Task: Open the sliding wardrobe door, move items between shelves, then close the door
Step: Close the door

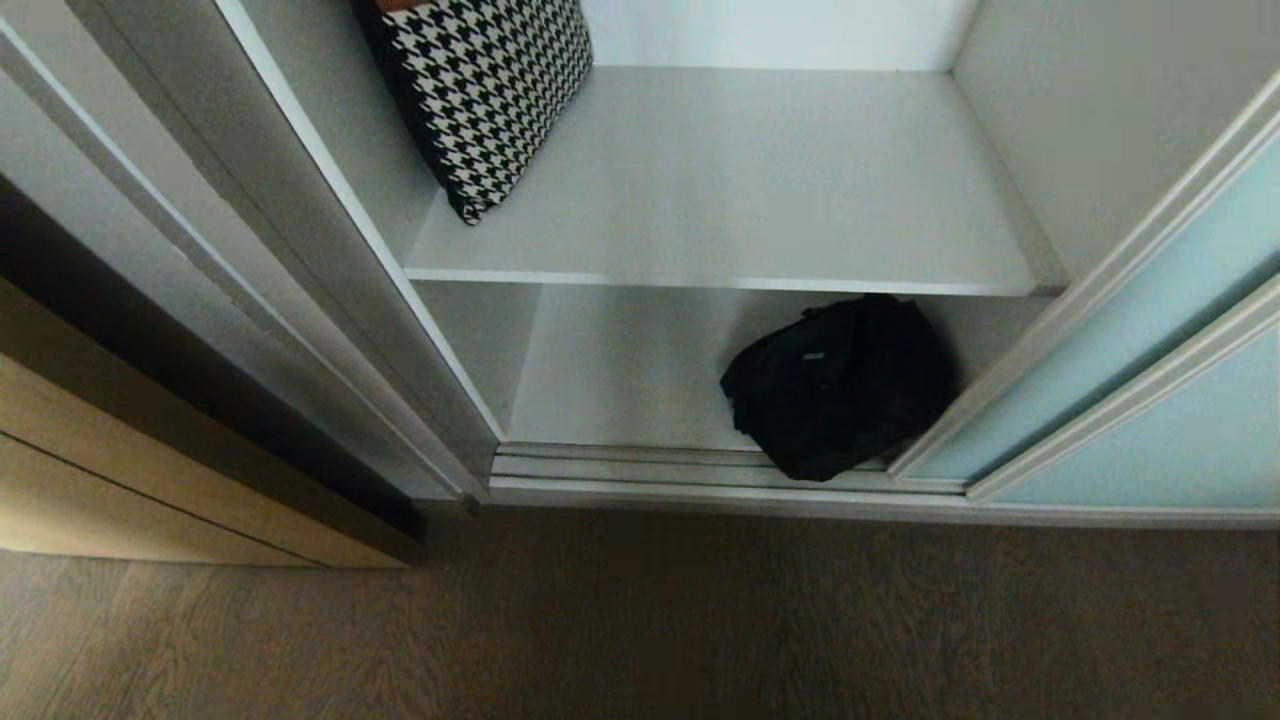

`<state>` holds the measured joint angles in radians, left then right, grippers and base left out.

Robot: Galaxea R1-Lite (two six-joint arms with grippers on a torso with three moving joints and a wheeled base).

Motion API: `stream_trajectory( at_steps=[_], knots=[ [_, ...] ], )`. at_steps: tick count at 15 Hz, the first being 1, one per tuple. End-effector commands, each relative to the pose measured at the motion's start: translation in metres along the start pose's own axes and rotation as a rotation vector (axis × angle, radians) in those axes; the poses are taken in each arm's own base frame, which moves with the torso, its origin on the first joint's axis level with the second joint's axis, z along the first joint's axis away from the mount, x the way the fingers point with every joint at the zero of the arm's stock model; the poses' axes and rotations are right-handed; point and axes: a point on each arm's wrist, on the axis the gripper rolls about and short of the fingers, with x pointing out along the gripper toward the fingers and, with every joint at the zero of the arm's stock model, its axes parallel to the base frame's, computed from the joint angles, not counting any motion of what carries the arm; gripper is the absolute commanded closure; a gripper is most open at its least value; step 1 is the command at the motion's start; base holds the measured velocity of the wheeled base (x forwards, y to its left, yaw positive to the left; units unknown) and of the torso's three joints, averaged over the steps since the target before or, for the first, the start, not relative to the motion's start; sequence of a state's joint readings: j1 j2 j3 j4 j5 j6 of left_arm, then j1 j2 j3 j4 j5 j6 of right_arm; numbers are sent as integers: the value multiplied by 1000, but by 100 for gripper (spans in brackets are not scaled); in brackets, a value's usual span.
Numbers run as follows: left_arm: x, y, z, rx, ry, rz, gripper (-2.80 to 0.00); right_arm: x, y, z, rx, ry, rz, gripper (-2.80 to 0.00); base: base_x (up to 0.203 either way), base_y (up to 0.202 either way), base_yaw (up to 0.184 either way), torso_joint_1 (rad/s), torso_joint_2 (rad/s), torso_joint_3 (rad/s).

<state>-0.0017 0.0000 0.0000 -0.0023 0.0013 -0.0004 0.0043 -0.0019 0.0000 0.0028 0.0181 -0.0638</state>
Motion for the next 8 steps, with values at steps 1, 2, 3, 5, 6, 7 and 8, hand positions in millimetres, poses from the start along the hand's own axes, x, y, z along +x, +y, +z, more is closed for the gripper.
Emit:
stream_trajectory(
  at_steps=[1,2,3,5,6,7,8],
  knots=[
    [0,0,0,0,1,0,0,0,0,0,-1,-2,1,0,0,0,0,2,7,203],
    [0,0,0,0,1,0,0,0,0,0,-1,-1,1,0,0,0,0,2,4,193],
    [0,0,0,-1,1,0,0,0,0,0,-1,-1,1,0,0,0,0,-2,1,201],
    [0,0,0,0,1,0,0,0,0,0,1,-1,1,0,0,0,0,-2,2,203],
    [0,0,0,-1,1,0,0,0,0,0,1,-1,1,0,0,0,0,7,2,199],
    [0,0,0,-1,1,0,0,0,0,0,1,-1,1,0,0,0,0,1,4,200],
    [0,0,0,-1,1,0,0,0,0,0,1,-1,1,0,0,0,0,3,1,203]
  ],
)
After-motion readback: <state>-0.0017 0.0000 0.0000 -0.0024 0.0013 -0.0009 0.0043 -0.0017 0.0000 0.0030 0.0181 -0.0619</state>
